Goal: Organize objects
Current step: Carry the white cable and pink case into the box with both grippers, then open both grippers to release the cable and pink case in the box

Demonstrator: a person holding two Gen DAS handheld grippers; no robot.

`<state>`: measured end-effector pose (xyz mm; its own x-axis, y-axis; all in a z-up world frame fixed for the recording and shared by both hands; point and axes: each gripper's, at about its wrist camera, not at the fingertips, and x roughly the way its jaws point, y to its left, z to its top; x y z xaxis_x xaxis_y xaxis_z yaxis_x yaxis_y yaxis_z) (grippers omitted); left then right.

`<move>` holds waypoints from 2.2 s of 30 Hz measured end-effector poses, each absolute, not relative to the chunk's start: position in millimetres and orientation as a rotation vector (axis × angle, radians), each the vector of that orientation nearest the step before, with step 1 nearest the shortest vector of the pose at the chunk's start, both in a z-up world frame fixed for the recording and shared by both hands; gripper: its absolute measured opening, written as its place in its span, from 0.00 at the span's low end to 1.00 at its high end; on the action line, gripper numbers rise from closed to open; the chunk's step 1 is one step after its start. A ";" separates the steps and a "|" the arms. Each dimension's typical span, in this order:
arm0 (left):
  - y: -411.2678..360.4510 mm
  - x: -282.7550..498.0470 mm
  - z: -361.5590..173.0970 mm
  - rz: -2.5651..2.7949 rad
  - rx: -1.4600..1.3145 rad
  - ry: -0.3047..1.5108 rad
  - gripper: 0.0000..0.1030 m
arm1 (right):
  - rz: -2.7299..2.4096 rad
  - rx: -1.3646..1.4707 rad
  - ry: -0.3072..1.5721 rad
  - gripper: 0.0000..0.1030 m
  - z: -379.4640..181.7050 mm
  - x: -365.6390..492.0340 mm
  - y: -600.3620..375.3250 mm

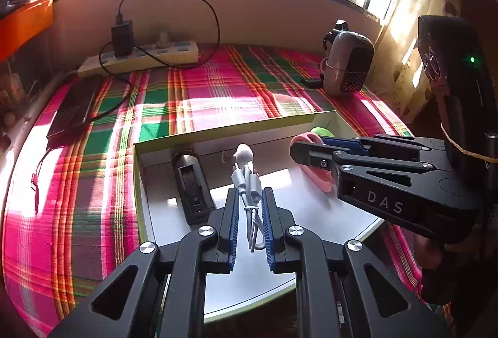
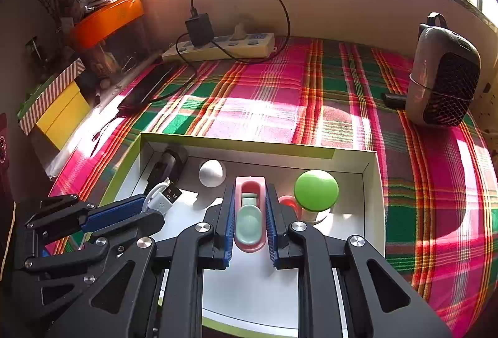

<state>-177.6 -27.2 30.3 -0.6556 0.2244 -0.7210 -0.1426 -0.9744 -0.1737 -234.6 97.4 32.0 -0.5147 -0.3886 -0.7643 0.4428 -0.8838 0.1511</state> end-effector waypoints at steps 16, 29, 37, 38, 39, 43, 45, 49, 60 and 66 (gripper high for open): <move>-25.5 -193.9 17.2 2.664 -1.240 -0.142 0.12 | -2.346 1.236 0.071 0.18 15.5 -263.5 87.0; -23.7 -198.4 8.4 2.661 -1.277 -0.133 0.13 | -2.348 1.266 0.095 0.18 8.4 -271.7 84.3; -23.6 -199.2 4.8 2.655 -1.287 -0.135 0.12 | -2.355 1.274 0.109 0.18 7.9 -272.9 82.7; -23.5 -199.2 5.3 2.656 -1.288 -0.136 0.12 | -2.356 1.274 0.110 0.18 7.9 -273.1 82.7; -23.4 -199.2 5.1 2.655 -1.288 -0.136 0.12 | -2.357 1.274 0.112 0.18 7.9 -273.0 82.3; -23.3 -199.5 5.2 2.656 -1.288 -0.135 0.12 | -2.360 1.275 0.124 0.18 7.9 -272.6 81.2; -23.5 -199.5 5.4 2.656 -1.289 -0.138 0.12 | -2.361 1.274 0.127 0.18 7.9 -272.5 81.0; -23.0 -199.8 5.1 2.654 -1.292 -0.142 0.12 | -2.361 1.274 0.128 0.18 7.8 -272.4 80.9; -24.4 -200.5 4.3 2.654 -1.295 -0.152 0.12 | -2.364 1.274 0.130 0.18 7.9 -272.7 80.5; -24.4 -201.0 4.2 2.653 -1.301 -0.155 0.12 | -2.367 1.274 0.121 0.22 8.1 -273.5 81.0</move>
